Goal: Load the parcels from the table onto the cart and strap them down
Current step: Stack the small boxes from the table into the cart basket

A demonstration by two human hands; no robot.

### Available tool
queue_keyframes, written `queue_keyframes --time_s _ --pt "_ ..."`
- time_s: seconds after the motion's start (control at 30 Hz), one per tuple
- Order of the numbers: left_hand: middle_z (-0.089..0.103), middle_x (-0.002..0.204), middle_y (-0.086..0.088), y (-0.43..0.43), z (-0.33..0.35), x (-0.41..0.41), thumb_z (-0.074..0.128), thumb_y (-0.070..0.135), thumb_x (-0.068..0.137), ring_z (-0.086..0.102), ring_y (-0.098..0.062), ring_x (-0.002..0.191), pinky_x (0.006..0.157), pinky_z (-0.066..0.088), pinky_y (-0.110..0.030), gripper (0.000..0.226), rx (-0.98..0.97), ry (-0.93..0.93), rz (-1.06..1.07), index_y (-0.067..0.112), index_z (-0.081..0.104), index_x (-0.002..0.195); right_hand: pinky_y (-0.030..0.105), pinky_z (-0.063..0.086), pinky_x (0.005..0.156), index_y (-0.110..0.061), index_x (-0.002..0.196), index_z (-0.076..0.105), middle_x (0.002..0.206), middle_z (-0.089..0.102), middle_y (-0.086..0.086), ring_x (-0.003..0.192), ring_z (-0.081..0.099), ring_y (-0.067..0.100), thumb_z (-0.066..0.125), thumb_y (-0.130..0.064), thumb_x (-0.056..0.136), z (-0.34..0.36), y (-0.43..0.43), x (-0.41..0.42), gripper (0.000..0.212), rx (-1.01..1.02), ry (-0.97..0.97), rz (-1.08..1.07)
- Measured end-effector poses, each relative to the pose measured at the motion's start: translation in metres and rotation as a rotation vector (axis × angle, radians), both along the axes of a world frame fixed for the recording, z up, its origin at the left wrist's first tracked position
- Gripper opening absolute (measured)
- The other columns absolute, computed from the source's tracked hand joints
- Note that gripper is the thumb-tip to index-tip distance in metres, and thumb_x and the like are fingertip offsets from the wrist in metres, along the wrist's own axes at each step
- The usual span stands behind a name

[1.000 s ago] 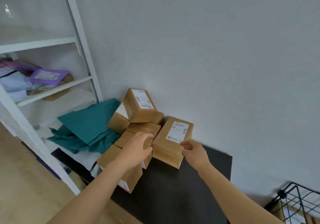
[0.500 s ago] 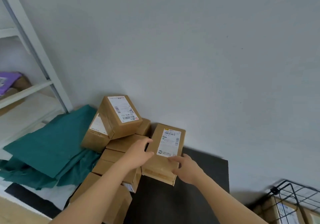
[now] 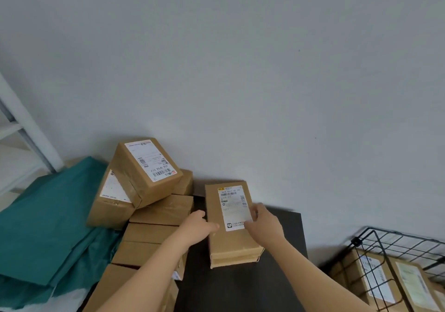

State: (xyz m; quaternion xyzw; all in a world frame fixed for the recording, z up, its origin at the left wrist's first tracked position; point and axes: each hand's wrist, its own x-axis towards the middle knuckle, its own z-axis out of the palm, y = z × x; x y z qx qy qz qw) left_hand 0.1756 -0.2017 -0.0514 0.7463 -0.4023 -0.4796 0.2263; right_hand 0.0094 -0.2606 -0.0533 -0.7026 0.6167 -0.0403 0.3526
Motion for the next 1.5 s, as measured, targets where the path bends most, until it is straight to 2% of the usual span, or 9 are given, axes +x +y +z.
queue_keyframes --time_s 0.13,0.23,0.3,0.37,0.47,0.57,0.7,0.87,1.5 --pt "0.041 0.144 -0.006 0.008 -0.006 -0.008 0.063 0.026 0.088 0.047 -0.020 0.122 0.094 0.045 -0.031 0.072 0.083 0.085 0.019 0.011 0.024 0.147 0.028 0.047 0.085 -0.014 0.145 0.029 0.137 0.049 0.006 0.116 0.055 0.022 0.052 -0.025 0.092 -0.007 0.010 -0.016 0.059 0.168 -0.019 -0.133" --pt "0.042 0.144 -0.007 0.016 -0.007 -0.012 0.064 0.026 0.087 0.053 -0.022 0.118 0.094 0.047 -0.034 0.081 0.156 0.112 -0.020 0.014 0.015 0.150 0.025 0.053 0.072 -0.012 0.131 0.049 0.116 0.061 0.006 0.090 0.060 0.018 0.054 -0.029 0.091 -0.016 0.017 -0.033 0.044 0.297 -0.015 -0.175" --pt "0.041 0.144 -0.006 0.021 -0.007 -0.015 0.064 0.024 0.088 0.050 -0.023 0.121 0.092 0.048 -0.036 0.078 0.184 0.131 -0.050 0.017 0.017 0.149 0.020 0.045 0.061 -0.012 0.126 0.053 0.112 0.065 0.009 0.076 0.055 0.016 0.056 -0.032 0.091 -0.018 0.025 -0.043 0.041 0.403 -0.075 -0.228" --pt "0.038 0.146 -0.005 0.024 -0.004 -0.021 0.066 0.023 0.086 0.043 -0.025 0.128 0.091 0.051 -0.037 0.077 0.191 0.188 -0.049 0.019 0.021 0.148 0.023 0.048 0.072 -0.012 0.123 0.055 0.115 0.066 0.008 0.084 0.059 0.016 0.061 -0.035 0.088 -0.021 0.031 -0.051 0.043 0.437 -0.119 -0.267" --pt "0.039 0.145 -0.004 0.026 0.002 -0.036 0.070 0.025 0.083 0.041 -0.026 0.130 0.097 0.048 -0.042 0.081 0.163 0.221 -0.076 0.020 0.022 0.148 0.033 0.051 0.090 -0.009 0.122 0.052 0.119 0.062 0.003 0.105 0.061 0.021 0.068 -0.036 0.083 -0.020 0.042 -0.057 0.049 0.419 -0.155 -0.336" --pt "0.041 0.144 -0.003 0.024 0.013 -0.051 0.067 0.023 0.085 0.041 -0.024 0.129 0.100 0.041 -0.042 0.072 0.074 0.203 -0.119 0.022 0.027 0.145 0.038 0.053 0.092 -0.010 0.124 0.049 0.118 0.062 0.002 0.103 0.062 0.020 0.070 -0.033 0.080 -0.015 0.049 -0.063 0.054 0.393 -0.288 -0.453" --pt "0.047 0.137 0.003 0.020 0.020 -0.071 0.065 0.022 0.086 0.044 -0.011 0.109 0.089 0.037 -0.032 0.064 -0.108 0.211 -0.204 0.027 0.031 0.141 0.038 0.051 0.093 -0.011 0.126 0.047 0.118 0.060 0.004 0.106 0.059 0.021 0.068 -0.029 0.081 0.000 0.059 -0.073 0.053 0.273 -0.398 -0.606" --pt "0.044 0.136 0.006 0.022 0.024 -0.109 0.063 0.023 0.087 0.043 -0.014 0.117 0.089 0.037 -0.030 0.067 -0.294 0.221 -0.256 0.030 0.025 0.143 0.040 0.049 0.096 -0.012 0.123 0.050 0.114 0.062 0.004 0.104 0.059 0.022 0.068 -0.026 0.082 0.012 0.078 -0.096 0.047 0.163 -0.550 -0.778" --pt "0.042 0.138 0.003 0.024 0.039 -0.324 0.065 0.031 0.085 0.044 -0.014 0.120 0.091 0.047 -0.032 0.071 -0.386 0.186 -0.499 0.029 0.024 0.143 0.033 0.040 0.080 -0.015 0.122 0.054 0.118 0.058 0.005 0.105 0.051 0.021 0.060 -0.023 0.088 0.042 0.125 -0.307 0.036 -0.168 -0.543 -0.960"
